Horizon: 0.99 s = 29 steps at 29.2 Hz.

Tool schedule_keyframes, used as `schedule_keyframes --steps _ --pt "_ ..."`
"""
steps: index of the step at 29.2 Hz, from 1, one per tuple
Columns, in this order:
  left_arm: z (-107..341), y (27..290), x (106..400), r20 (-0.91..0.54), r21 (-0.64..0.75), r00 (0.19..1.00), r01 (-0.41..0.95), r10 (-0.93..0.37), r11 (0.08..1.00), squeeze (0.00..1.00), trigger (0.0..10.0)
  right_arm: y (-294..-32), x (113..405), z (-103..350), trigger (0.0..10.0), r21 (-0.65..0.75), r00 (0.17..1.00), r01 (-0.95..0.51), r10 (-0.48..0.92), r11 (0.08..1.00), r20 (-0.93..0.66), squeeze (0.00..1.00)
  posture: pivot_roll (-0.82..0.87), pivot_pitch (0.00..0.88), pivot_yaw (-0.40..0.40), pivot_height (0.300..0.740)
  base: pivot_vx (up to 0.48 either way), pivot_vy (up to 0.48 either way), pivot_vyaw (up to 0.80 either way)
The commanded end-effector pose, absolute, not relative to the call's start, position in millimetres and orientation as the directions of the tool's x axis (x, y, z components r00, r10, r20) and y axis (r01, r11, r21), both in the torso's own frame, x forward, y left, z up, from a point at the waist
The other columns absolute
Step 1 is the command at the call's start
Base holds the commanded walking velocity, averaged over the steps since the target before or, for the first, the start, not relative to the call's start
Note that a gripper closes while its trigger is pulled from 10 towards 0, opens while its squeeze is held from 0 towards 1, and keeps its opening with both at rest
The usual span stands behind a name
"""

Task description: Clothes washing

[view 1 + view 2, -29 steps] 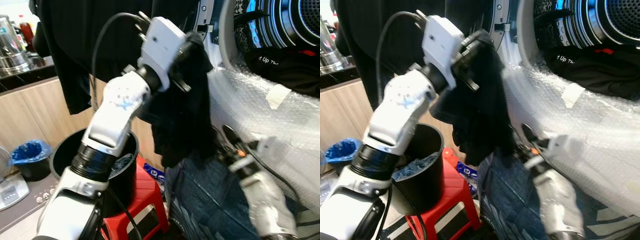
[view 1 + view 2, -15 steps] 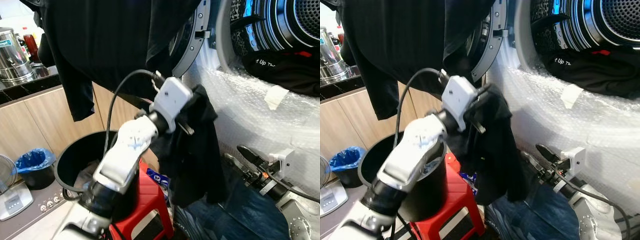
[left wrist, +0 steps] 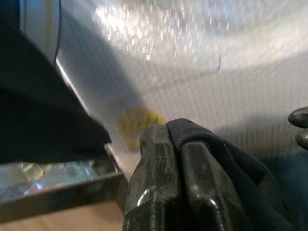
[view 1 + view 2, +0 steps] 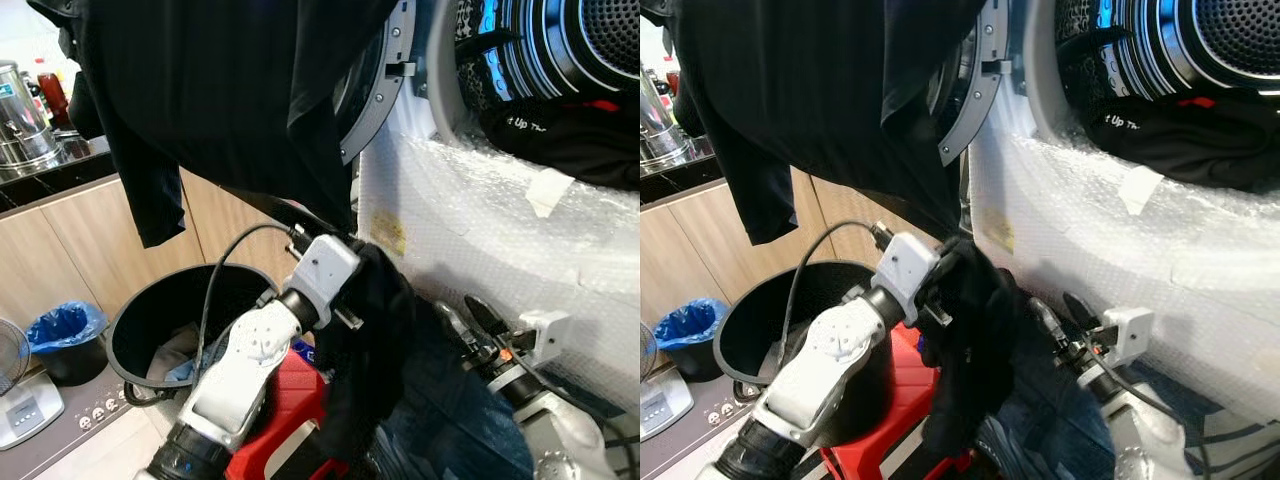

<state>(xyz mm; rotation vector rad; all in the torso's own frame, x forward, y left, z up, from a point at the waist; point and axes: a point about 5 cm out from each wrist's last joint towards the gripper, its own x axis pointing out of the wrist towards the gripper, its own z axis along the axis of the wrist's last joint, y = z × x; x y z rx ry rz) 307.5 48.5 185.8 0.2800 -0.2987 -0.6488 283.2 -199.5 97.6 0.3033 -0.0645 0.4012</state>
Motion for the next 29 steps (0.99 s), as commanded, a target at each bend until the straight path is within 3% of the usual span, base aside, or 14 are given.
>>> schedule_keyframes --steps 1,9,20,29 --pt "184 54 310 0.200 0.357 0.779 0.507 -0.595 0.784 0.00 10.0 -193 285 103 10.0 0.268 0.926 -0.376 0.347 0.887 0.149 0.00 -0.04 0.000 0.017 0.740 0.000 0.000 0.00" --pt "151 68 313 0.111 0.313 0.855 0.454 -0.507 0.834 0.00 10.0 -170 281 86 10.0 0.323 0.968 -0.249 0.229 0.913 0.100 0.00 -0.05 0.000 0.025 0.740 0.000 0.000 0.00" --pt "115 65 299 -0.005 0.356 0.813 0.545 -0.582 0.759 0.00 10.0 -142 277 76 10.0 0.321 0.972 -0.237 0.224 0.917 0.075 0.00 -0.05 0.000 0.041 0.740 0.000 0.000 0.00" --pt "84 75 291 -0.075 0.290 0.849 0.521 -0.523 0.803 0.00 10.0 -138 274 63 10.0 0.269 0.984 -0.176 0.172 0.947 0.037 0.00 -0.06 0.000 0.036 0.740 0.000 0.000 0.00"
